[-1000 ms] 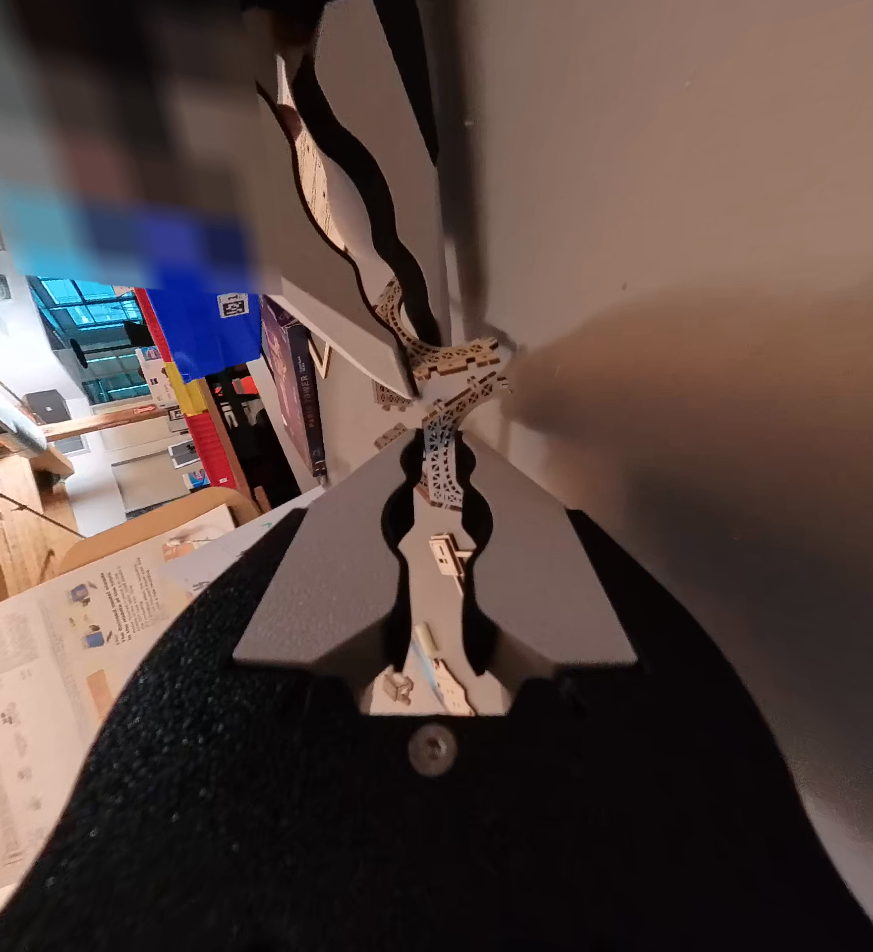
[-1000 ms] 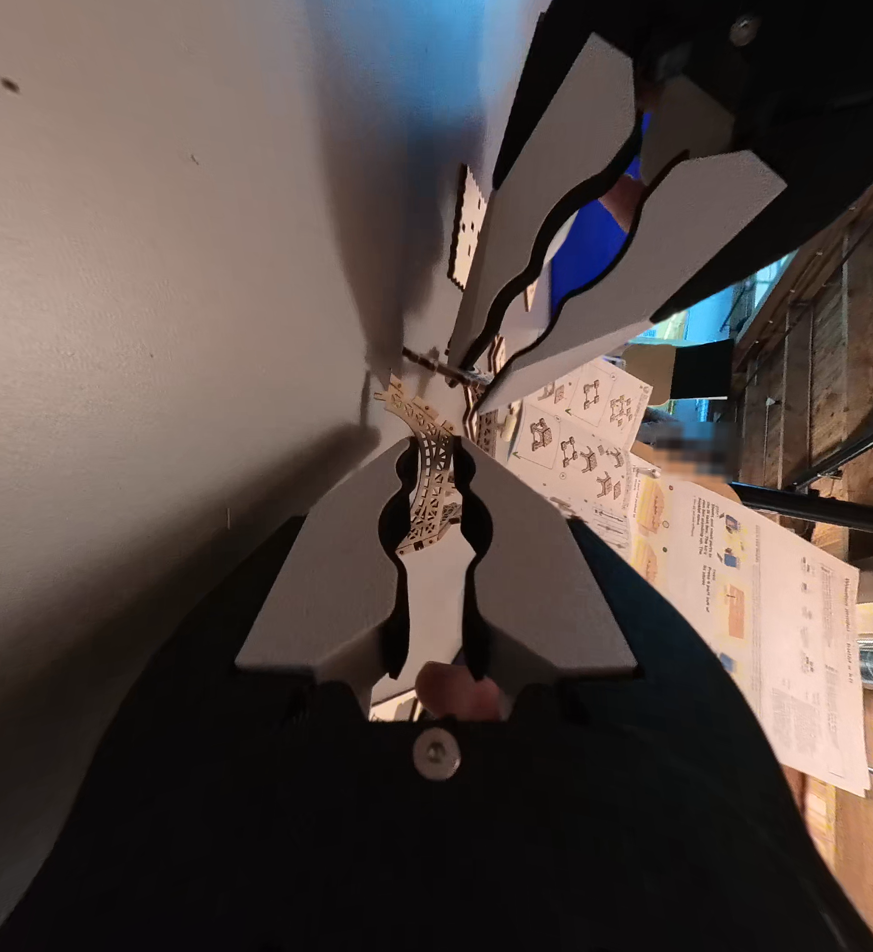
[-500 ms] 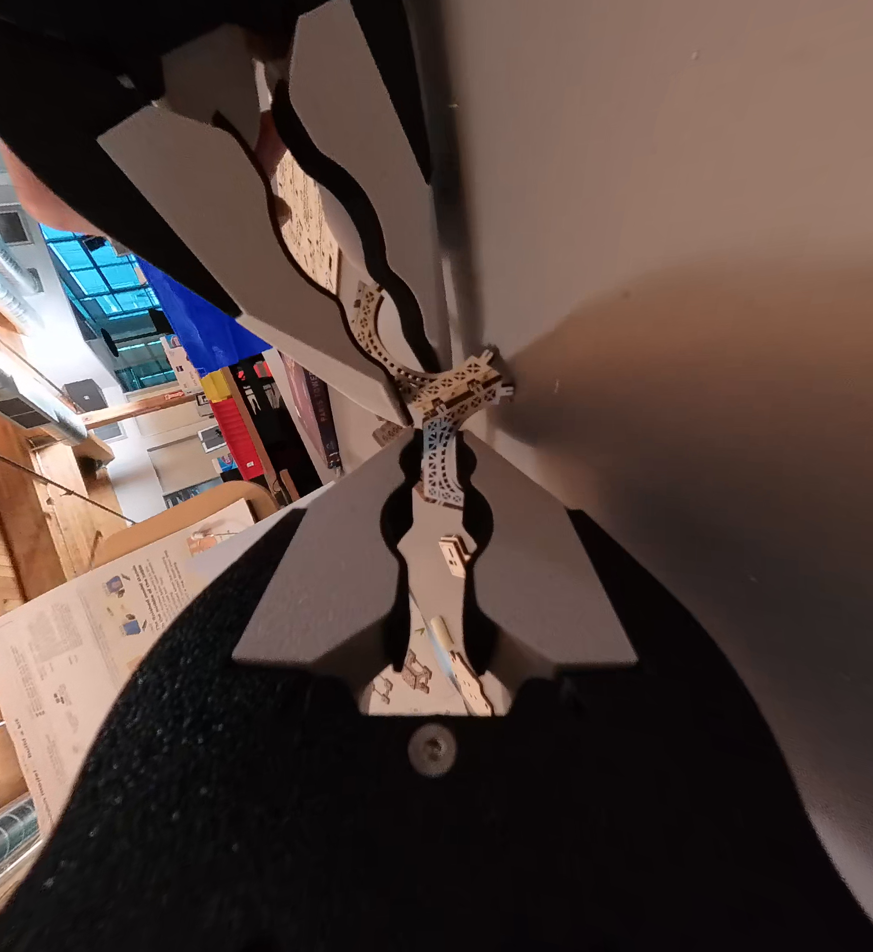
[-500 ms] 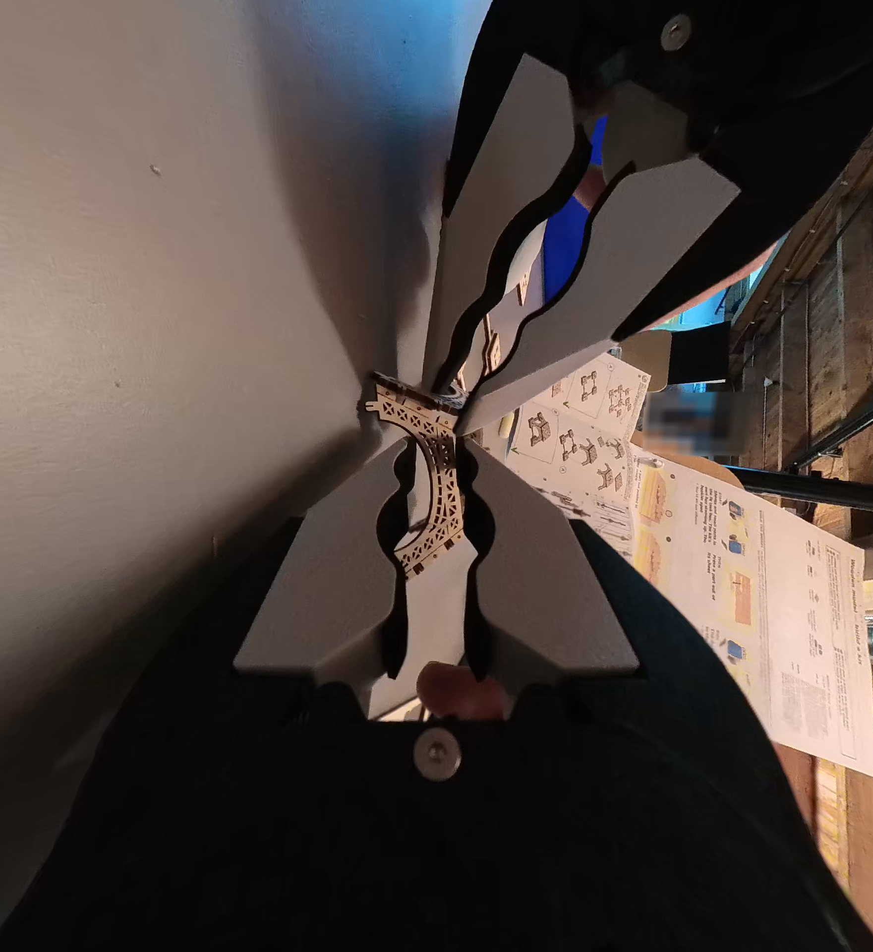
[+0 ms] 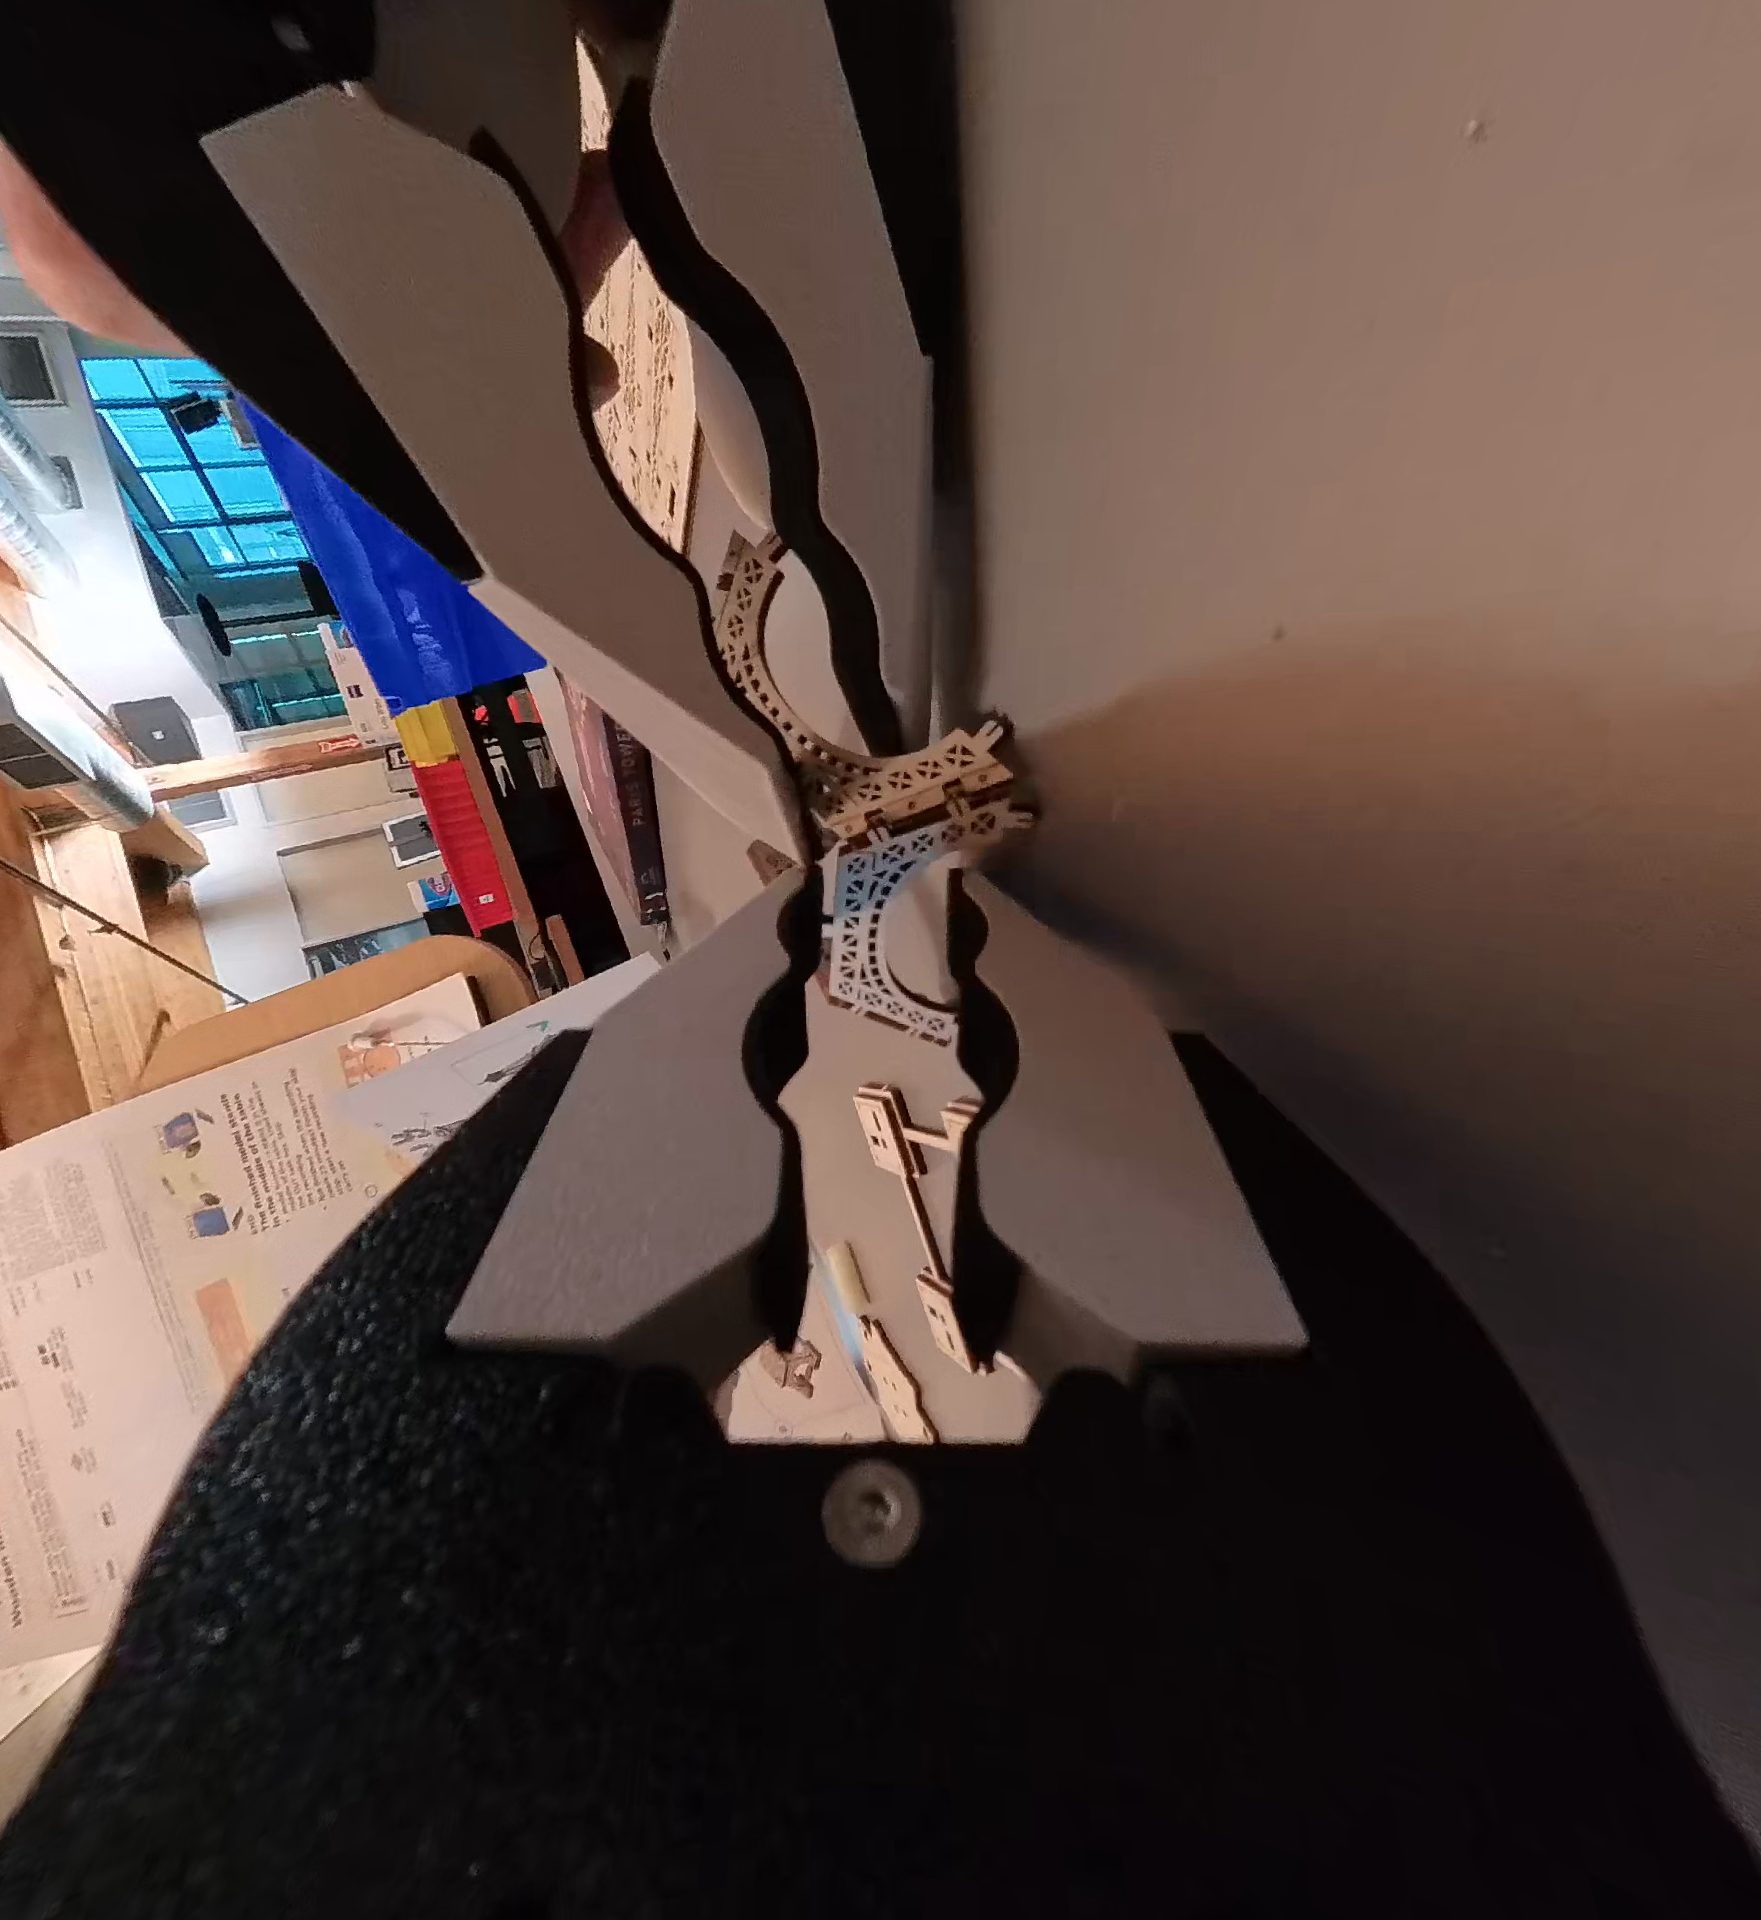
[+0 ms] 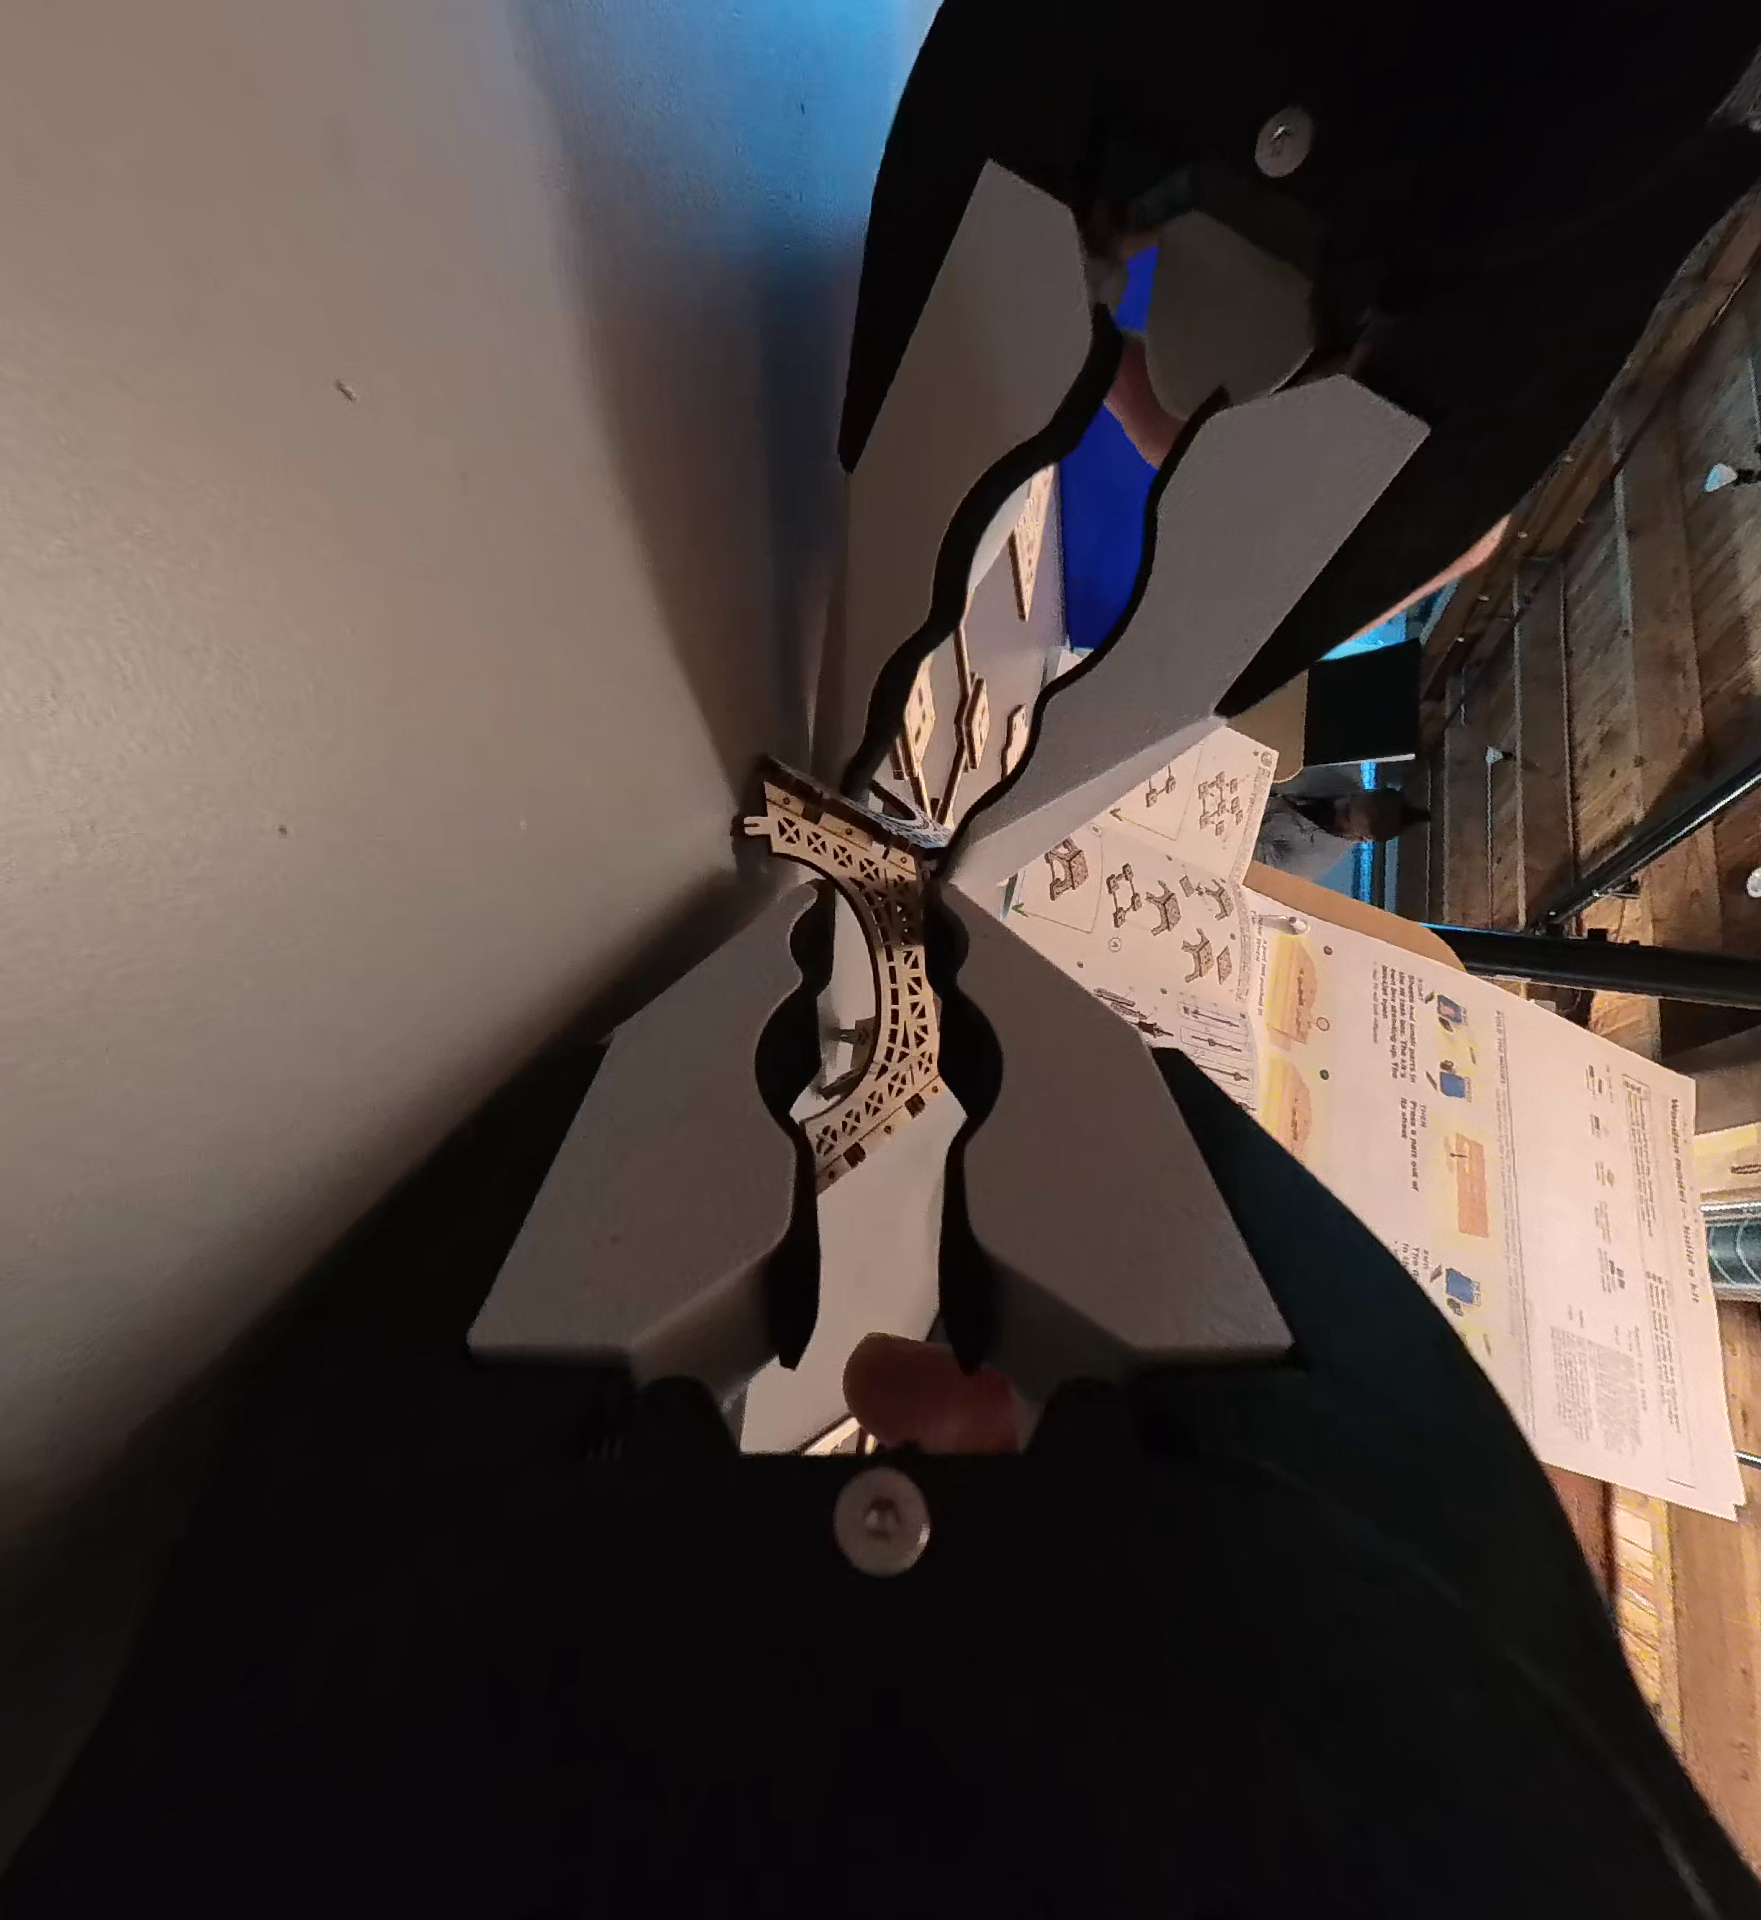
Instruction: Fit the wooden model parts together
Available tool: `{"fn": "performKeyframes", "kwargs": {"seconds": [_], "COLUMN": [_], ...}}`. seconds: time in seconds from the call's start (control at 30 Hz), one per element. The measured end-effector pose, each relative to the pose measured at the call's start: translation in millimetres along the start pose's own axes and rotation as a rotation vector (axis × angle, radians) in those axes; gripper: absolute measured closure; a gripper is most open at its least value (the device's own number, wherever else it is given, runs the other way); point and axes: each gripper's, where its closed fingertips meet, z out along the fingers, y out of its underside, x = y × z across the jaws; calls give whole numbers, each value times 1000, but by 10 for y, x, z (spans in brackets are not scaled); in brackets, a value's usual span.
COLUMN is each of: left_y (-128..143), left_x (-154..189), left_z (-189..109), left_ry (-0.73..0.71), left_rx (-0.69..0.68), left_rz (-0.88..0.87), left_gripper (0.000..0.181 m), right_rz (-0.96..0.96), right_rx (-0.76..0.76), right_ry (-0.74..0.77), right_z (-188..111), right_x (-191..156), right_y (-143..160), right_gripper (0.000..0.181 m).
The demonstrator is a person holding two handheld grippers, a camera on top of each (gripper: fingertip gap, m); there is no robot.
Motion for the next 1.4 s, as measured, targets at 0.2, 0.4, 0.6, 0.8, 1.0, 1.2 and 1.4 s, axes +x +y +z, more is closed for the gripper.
{"fn": "performKeyframes", "kwargs": {"seconds": [0.2,0.4,0.6,0.8,1.0,1.2,1.4], "left_y": [-17,-8,101,53,-14,-37,-49], "left_x": [-14,-56,-131,-43,23,159,75], "left_z": [-37,-125,-242,-220,-250,-308,-293], "left_ry": [-11,-19,-4,54,94,334,479], "left_rx": [32,81,156,200,249,300,317], "left_rz": [-45,-126,-373,-429,-430,-787,-1276], "left_gripper": [155,152,161,176,169,181,181], "right_rz": [5,7,9,5,5,6,4], "right_rx": [0,2,6,7,9,10,9], "right_ry": [2,2,2,2,6,12,26], "right_z": [-9,-15,-14,-12,-12,-12,-12], "right_x": [-10,-16,-22,-23,-25,-22,-21], "right_y": [7,8,3,-4,-14,-27,-39], "right_gripper": [166,165,165,165,166,166,167]}}
